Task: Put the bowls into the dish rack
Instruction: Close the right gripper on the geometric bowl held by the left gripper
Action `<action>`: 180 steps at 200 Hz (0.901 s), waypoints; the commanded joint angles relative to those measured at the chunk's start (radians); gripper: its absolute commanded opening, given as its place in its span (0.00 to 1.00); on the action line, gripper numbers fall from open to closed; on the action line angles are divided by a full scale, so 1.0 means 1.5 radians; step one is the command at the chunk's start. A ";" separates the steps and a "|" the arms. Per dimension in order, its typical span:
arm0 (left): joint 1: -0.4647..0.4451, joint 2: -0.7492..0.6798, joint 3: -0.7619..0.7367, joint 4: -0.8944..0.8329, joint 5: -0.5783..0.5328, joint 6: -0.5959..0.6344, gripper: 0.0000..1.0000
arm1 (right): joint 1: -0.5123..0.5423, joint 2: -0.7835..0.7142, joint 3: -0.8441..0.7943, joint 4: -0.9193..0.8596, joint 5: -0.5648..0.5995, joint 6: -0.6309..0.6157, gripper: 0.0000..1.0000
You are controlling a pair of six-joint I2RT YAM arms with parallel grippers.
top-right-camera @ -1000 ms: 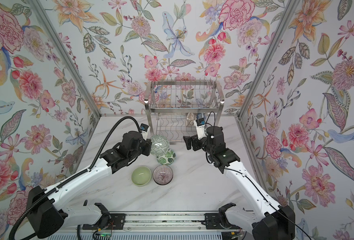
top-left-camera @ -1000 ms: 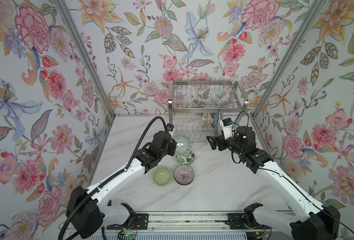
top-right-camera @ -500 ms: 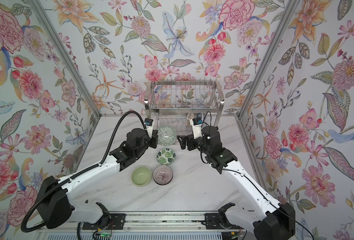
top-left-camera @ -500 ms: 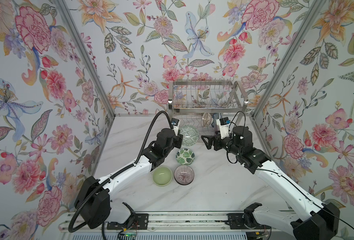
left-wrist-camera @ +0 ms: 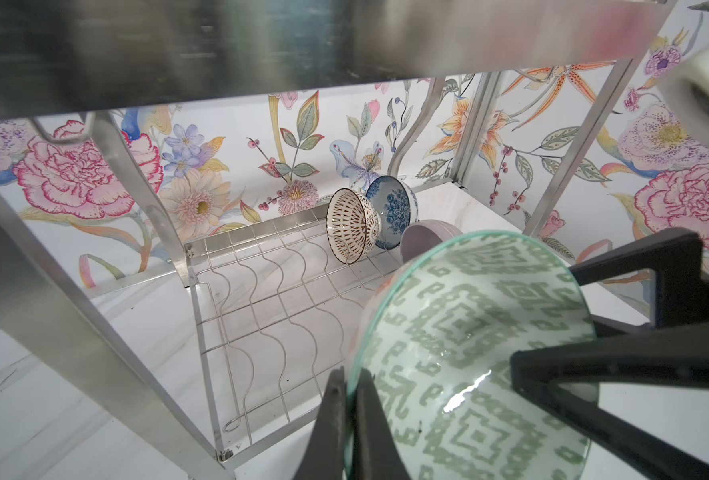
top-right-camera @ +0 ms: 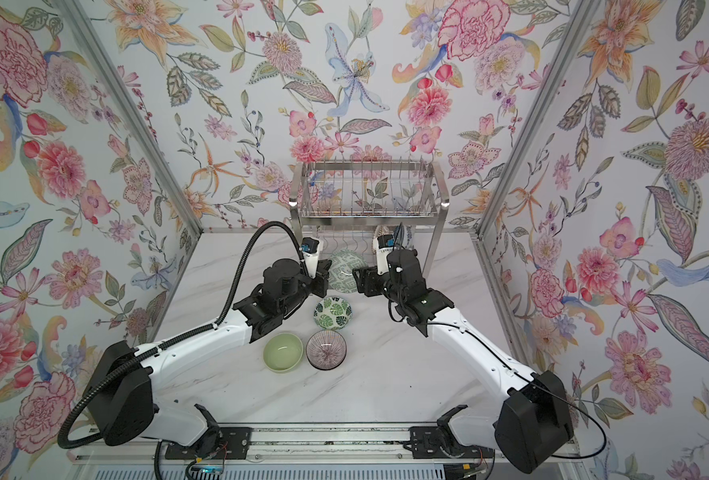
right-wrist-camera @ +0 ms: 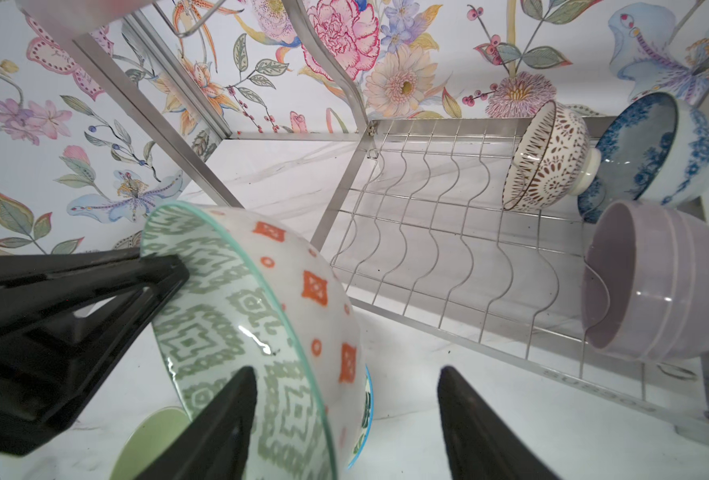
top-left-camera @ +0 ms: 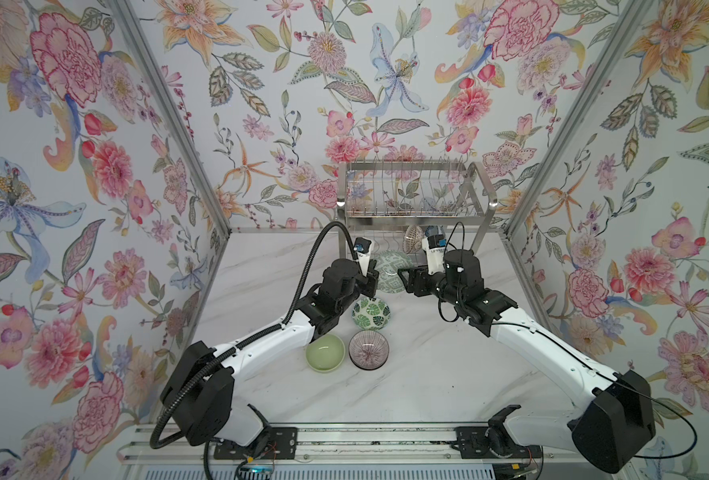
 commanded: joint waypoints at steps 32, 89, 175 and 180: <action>-0.008 0.011 0.019 0.051 0.019 -0.014 0.00 | 0.008 0.023 0.043 0.001 0.030 0.011 0.37; -0.008 0.012 0.025 0.051 0.015 -0.004 0.00 | 0.010 0.031 0.042 -0.010 0.031 0.005 0.26; -0.008 0.006 0.038 0.050 -0.001 0.006 0.00 | 0.013 0.027 0.026 -0.017 0.025 0.007 0.29; -0.008 0.005 0.039 0.052 -0.001 0.007 0.00 | 0.012 0.027 0.026 -0.017 0.024 0.006 0.29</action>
